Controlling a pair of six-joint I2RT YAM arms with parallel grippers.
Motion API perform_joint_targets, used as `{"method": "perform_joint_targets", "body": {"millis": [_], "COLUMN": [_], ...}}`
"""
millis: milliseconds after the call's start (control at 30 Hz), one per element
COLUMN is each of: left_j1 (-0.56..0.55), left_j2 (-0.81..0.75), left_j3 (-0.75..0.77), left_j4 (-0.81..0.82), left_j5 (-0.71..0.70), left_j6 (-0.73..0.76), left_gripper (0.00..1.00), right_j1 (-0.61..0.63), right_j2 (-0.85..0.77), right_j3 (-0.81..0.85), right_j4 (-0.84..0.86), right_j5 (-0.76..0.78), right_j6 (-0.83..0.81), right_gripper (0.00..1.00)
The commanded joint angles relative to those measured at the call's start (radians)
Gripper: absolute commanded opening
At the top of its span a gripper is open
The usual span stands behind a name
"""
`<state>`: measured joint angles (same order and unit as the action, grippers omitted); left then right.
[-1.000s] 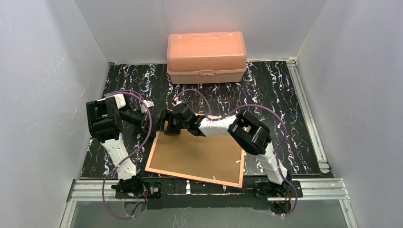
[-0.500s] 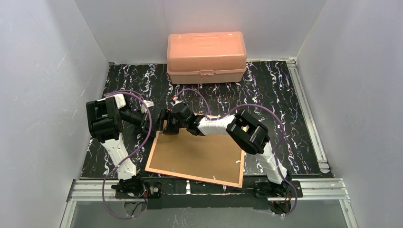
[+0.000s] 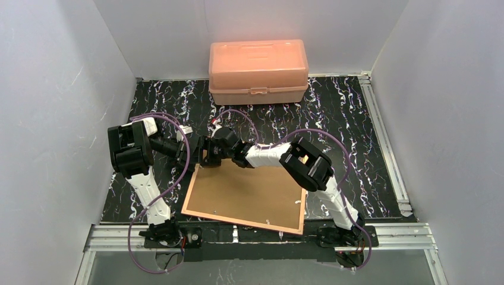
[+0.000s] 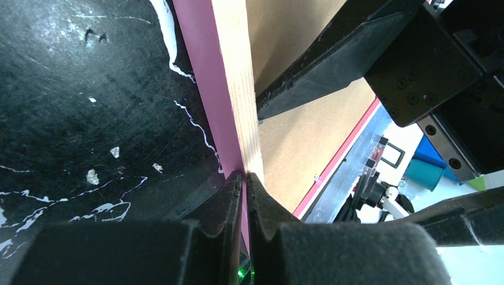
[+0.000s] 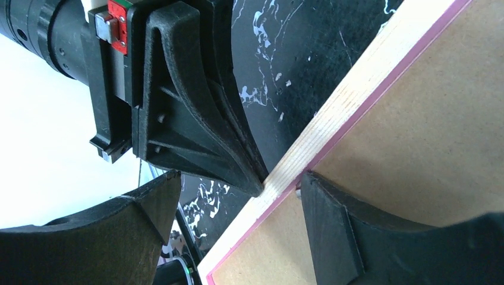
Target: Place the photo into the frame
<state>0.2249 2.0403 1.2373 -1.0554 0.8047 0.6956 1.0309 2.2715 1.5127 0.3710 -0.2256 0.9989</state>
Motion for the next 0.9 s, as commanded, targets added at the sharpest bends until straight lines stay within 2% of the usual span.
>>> {"method": "perform_joint_targets", "body": {"millis": [0, 433, 700, 800, 867], "left_j1": [-0.022, -0.028, -0.026, -0.021, -0.014], "left_j2": [0.003, -0.013, -0.026, -0.022, -0.032], "left_j3": [-0.005, -0.012, -0.003, 0.02, 0.045], "left_j4": [0.023, 0.025, 0.007, -0.025, -0.051], "left_j5": [0.002, 0.002, 0.002, 0.022, 0.033], "left_j6": [0.03, 0.03, 0.031, 0.031, 0.031], "left_gripper": [0.03, 0.03, 0.02, 0.03, 0.06], "right_j1": [0.02, 0.01, -0.041, -0.036, -0.026], "right_j2": [0.066, 0.032, -0.056, -0.114, -0.169], "right_j3": [0.041, 0.056, 0.07, 0.048, 0.019], "right_j4": [-0.019, -0.013, -0.151, -0.242, -0.321], "right_j5": [-0.072, -0.131, -0.123, -0.085, -0.037], "right_j6": [-0.034, -0.063, -0.23, -0.34, -0.431], "right_gripper": [0.82, 0.81, 0.84, 0.86, 0.88]}}
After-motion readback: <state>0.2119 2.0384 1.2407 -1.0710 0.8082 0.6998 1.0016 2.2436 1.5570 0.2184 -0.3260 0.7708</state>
